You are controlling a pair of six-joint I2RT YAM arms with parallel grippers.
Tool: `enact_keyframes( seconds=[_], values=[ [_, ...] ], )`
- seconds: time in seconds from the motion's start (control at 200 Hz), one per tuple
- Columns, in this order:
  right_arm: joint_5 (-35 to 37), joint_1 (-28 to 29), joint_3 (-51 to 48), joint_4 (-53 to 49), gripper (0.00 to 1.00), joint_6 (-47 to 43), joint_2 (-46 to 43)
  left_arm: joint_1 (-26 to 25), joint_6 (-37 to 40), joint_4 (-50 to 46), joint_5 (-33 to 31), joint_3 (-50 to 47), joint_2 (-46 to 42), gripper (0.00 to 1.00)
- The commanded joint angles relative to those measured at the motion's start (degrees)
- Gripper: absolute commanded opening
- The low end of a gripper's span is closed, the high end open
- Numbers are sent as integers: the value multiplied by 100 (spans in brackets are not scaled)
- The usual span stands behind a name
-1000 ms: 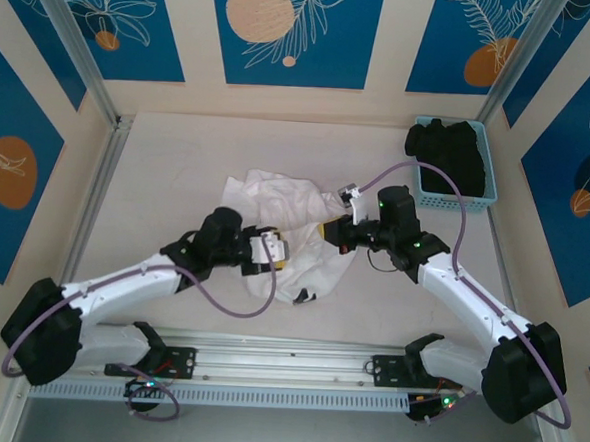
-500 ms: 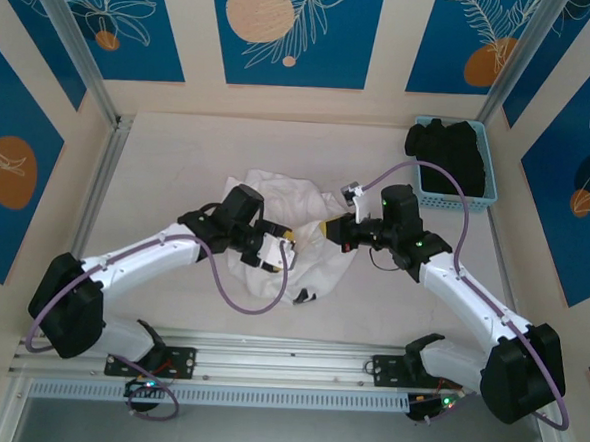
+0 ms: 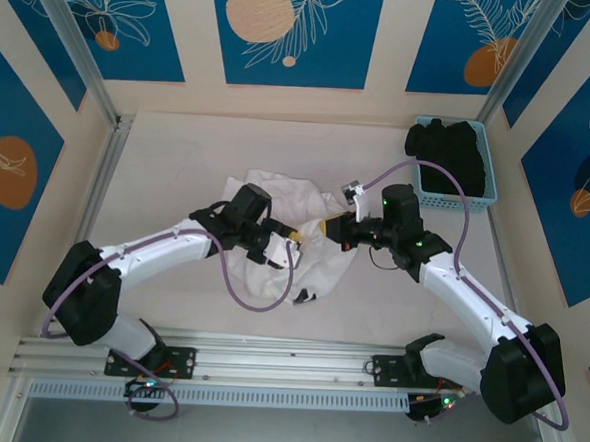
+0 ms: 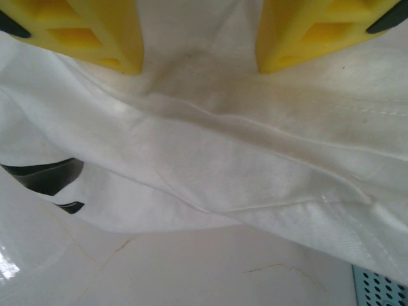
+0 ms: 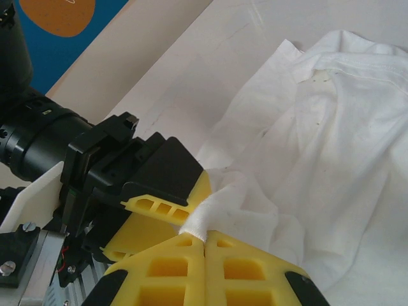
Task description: Fold the inside-out t-shirt
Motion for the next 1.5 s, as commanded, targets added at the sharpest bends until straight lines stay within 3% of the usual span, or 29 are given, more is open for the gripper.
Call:
enact_keyframes(
  seconds=[0.0, 0.265, 0.54, 0.73, 0.845, 1.055, 1.29, 1.49],
  values=[
    [-173, -36, -39, 120, 0, 74, -37, 33, 8, 210, 370, -10, 149, 47],
    [-151, -37, -34, 144, 0, 77, 6, -6, -38, 297, 492, -6, 402, 44],
    [-133, -37, -69, 158, 0, 81, 33, -61, -404, 974, 714, -87, 612, 29],
    [-88, -46, -113, 180, 0, 80, 42, -91, -800, 1465, 859, -247, 723, 17],
    [-7, -80, -150, 160, 0, 76, 33, -95, -1274, 1950, 859, -486, 590, 0],
    [949, -233, 189, -665, 0, 371, 294, -85, -2057, 3116, 625, -1333, 80, 0],
    [1410, -130, 315, -1260, 1, 396, 747, -81, -2168, 2901, 513, -1467, -25, 0],
    [1204, -124, 288, -1139, 1, 414, 1024, -125, -2185, 2841, 549, -1348, 154, 0]
  ],
)
